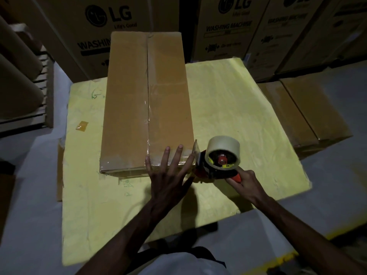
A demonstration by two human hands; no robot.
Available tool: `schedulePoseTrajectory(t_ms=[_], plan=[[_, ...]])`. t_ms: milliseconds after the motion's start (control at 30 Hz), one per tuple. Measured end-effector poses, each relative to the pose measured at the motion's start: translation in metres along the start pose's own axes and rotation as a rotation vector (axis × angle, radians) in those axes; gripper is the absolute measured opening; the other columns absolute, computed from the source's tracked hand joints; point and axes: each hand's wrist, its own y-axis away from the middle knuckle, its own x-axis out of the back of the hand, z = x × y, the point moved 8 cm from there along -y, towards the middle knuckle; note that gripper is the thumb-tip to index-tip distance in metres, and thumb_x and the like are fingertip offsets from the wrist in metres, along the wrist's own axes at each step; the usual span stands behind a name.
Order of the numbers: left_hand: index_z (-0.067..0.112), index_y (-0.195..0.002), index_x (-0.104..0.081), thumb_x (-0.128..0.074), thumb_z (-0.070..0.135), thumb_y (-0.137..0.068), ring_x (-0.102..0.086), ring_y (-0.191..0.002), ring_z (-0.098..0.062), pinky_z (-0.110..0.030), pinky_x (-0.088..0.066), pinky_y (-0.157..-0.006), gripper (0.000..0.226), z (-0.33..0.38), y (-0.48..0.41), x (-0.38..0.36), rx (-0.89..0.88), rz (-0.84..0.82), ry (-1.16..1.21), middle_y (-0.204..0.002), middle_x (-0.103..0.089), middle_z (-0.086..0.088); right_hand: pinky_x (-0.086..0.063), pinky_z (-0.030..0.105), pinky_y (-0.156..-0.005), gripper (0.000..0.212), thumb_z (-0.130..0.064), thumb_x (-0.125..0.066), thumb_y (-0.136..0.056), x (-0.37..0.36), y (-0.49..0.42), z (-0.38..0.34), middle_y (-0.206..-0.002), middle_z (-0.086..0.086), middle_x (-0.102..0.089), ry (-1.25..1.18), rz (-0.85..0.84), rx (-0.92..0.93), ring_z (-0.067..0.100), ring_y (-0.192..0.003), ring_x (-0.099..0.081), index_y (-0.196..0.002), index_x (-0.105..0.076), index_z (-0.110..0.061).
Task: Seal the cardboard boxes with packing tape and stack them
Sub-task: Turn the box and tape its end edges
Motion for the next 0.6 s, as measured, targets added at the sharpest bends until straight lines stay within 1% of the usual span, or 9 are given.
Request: schedulePoseTrajectory(t_ms=[100,200,267,300,367,400,500,567,600], plan=[[0.035,-0.153,-0.048,-0.064,0.068,-0.086,-0.038,-0.15,-0.035,-0.078,-0.019,-0.112,0.077,0.0,-0.001,0.008,-0.023,0.041,0.043,-0.163,-0.04,-0.004,-0.046,0.02,-0.055,0.031,-0.036,-0.072,-0.092,0.002,-0.006,-0.001,-0.069,-0.018,-0.062,-0.001,-0.055,-0.017,-0.002,-0.063,-0.063,-0.115,-0.068,-0.016],[0.032,-0.155,-0.046,-0.064,0.067,-0.079,-0.032,-0.153,-0.035,-0.08,-0.015,-0.112,0.085,-0.002,-0.001,0.008,-0.057,-0.01,0.068,-0.166,-0.035,-0.005,-0.049,0.03,-0.051,0.043,-0.053,-0.064,-0.09,0.015,-0.008,-0.008,-0.072,-0.01,-0.068,0.091,-0.017,0.042,0.002,-0.059,-0.063,-0.116,-0.068,-0.019],[0.033,-0.155,-0.046,-0.062,0.07,-0.081,-0.029,-0.155,-0.033,-0.079,-0.012,-0.113,0.084,-0.001,-0.001,0.009,-0.046,-0.035,0.047,-0.167,-0.033,-0.004,-0.046,0.027,-0.048,0.05,-0.057,-0.06,-0.09,0.023,-0.004,-0.01,-0.068,-0.012,-0.065,0.124,0.017,0.084,0.0,-0.054,-0.059,-0.117,-0.068,-0.016],[0.034,-0.156,-0.046,-0.06,0.072,-0.084,-0.028,-0.155,-0.033,-0.079,-0.011,-0.113,0.083,0.0,-0.001,0.009,-0.038,-0.058,0.032,-0.168,-0.031,-0.003,-0.043,0.02,-0.048,0.051,-0.056,-0.059,-0.089,0.026,0.0,-0.011,-0.067,-0.015,-0.061,0.125,0.031,0.103,-0.004,-0.053,-0.057,-0.118,-0.069,-0.014],[0.036,-0.157,-0.042,-0.055,0.074,-0.088,-0.028,-0.156,-0.031,-0.078,-0.011,-0.113,0.079,0.002,-0.001,0.007,-0.016,-0.09,0.016,-0.169,-0.029,-0.001,-0.035,0.009,-0.049,0.05,-0.052,-0.061,-0.088,0.034,0.009,-0.011,-0.065,-0.018,-0.055,0.116,0.053,0.14,-0.012,-0.054,-0.055,-0.117,-0.069,-0.012],[0.037,-0.158,-0.041,-0.053,0.074,-0.09,-0.027,-0.156,-0.03,-0.078,-0.011,-0.113,0.078,0.003,0.0,0.006,-0.008,-0.103,0.014,-0.169,-0.028,0.0,-0.033,0.008,-0.049,0.046,-0.051,-0.062,-0.087,0.038,0.014,-0.008,-0.063,-0.019,-0.053,0.089,0.062,0.138,-0.014,-0.056,-0.056,-0.115,-0.07,-0.015],[0.039,-0.159,-0.038,-0.051,0.07,-0.095,-0.028,-0.156,-0.03,-0.078,-0.012,-0.113,0.073,0.003,0.001,0.004,0.0,-0.111,0.014,-0.17,-0.027,0.0,-0.035,0.013,-0.049,0.026,-0.061,-0.063,-0.088,0.058,0.028,0.003,-0.058,-0.021,-0.051,-0.011,0.143,0.1,-0.013,-0.057,-0.056,-0.095,-0.063,-0.036],[0.038,-0.159,-0.038,-0.052,0.068,-0.096,-0.028,-0.156,-0.03,-0.078,-0.012,-0.113,0.071,0.002,0.001,0.004,0.004,-0.1,0.014,-0.17,-0.027,0.001,-0.032,0.012,-0.049,0.045,-0.071,-0.057,-0.09,0.076,0.033,0.005,-0.055,-0.02,-0.047,-0.032,0.247,0.093,-0.01,-0.054,-0.053,-0.078,-0.055,-0.028],[0.038,-0.159,-0.038,-0.052,0.067,-0.096,-0.028,-0.156,-0.03,-0.078,-0.012,-0.113,0.07,0.002,0.0,0.003,0.006,-0.096,0.013,-0.17,-0.027,0.001,-0.031,0.012,-0.049,0.05,-0.069,-0.056,-0.091,0.084,0.033,0.005,-0.053,-0.019,-0.043,-0.026,0.275,0.101,-0.007,-0.052,-0.05,-0.071,-0.052,-0.024]])
